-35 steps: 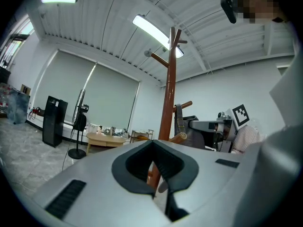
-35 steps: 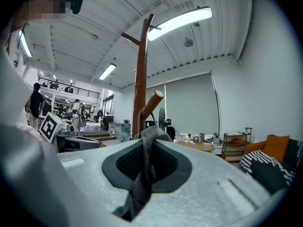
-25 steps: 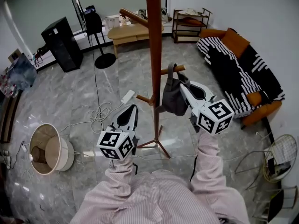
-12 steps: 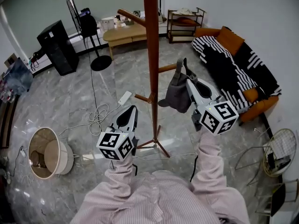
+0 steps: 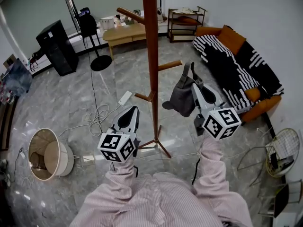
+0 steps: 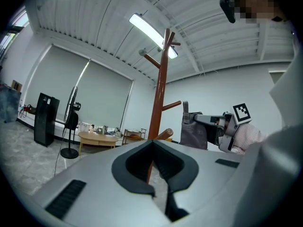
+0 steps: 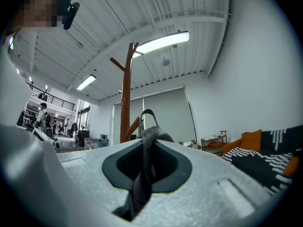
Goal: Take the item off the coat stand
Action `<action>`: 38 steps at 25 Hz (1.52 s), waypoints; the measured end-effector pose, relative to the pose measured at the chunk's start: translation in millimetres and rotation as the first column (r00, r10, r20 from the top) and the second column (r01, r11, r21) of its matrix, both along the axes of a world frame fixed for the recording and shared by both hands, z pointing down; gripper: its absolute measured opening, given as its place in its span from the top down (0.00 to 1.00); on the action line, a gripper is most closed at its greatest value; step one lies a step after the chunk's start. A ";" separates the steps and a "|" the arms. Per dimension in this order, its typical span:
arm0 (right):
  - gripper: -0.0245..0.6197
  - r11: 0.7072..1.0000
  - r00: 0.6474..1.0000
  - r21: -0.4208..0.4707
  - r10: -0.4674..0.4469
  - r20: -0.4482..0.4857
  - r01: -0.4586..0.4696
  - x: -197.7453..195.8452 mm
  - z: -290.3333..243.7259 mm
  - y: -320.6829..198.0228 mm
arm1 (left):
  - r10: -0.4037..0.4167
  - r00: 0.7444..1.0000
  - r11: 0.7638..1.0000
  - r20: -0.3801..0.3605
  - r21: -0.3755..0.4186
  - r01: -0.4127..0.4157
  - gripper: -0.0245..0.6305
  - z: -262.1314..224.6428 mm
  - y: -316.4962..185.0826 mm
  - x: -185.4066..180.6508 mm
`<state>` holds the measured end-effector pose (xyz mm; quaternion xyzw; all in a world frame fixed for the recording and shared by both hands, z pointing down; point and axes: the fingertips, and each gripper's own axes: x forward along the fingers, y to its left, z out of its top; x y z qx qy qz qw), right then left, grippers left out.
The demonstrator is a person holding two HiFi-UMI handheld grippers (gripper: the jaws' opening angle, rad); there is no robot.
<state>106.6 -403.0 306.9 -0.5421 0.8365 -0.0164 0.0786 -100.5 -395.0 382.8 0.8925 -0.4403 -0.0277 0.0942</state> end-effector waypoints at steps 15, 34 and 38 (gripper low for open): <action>0.92 0.999 0.998 -0.041 0.018 0.060 -0.015 19.3 50.6 28.2 | -0.012 0.999 1.000 0.043 -0.008 0.012 0.96 12.1 15.7 17.5; 0.92 0.993 0.997 -0.090 -0.073 0.023 0.075 7.8 92.6 57.9 | -0.069 0.995 0.997 0.066 -0.016 0.070 0.96 31.1 47.4 21.8; 0.92 0.992 0.997 -0.096 -0.078 0.024 0.080 7.6 97.0 61.7 | -0.088 0.994 0.996 0.067 -0.015 0.089 0.96 32.8 50.7 19.3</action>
